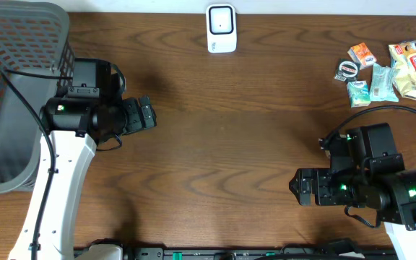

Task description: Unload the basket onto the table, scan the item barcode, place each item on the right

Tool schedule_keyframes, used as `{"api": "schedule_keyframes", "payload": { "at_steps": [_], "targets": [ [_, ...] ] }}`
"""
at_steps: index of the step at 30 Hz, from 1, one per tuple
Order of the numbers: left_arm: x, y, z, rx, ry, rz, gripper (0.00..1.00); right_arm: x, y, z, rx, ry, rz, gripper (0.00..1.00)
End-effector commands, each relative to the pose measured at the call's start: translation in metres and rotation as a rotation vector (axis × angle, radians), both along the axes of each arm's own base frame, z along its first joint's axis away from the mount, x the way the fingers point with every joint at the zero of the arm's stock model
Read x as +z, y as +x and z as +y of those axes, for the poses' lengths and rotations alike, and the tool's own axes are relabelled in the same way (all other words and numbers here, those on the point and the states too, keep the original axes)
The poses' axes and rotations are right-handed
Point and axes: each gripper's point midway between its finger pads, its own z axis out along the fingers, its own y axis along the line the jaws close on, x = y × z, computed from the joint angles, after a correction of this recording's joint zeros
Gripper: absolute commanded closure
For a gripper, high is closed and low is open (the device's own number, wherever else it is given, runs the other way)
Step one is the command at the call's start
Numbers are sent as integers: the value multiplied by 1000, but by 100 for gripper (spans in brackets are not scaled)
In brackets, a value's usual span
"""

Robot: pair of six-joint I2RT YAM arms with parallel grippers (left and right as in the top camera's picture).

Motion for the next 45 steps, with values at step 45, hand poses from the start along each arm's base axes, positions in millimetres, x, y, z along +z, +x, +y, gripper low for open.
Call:
{"api": "schedule_keyframes", "payload": {
  "at_steps": [45],
  "targets": [
    [1, 1, 3, -1, 9, -4, 2, -47, 53, -38, -1, -121, -896, 1]
  ]
}}
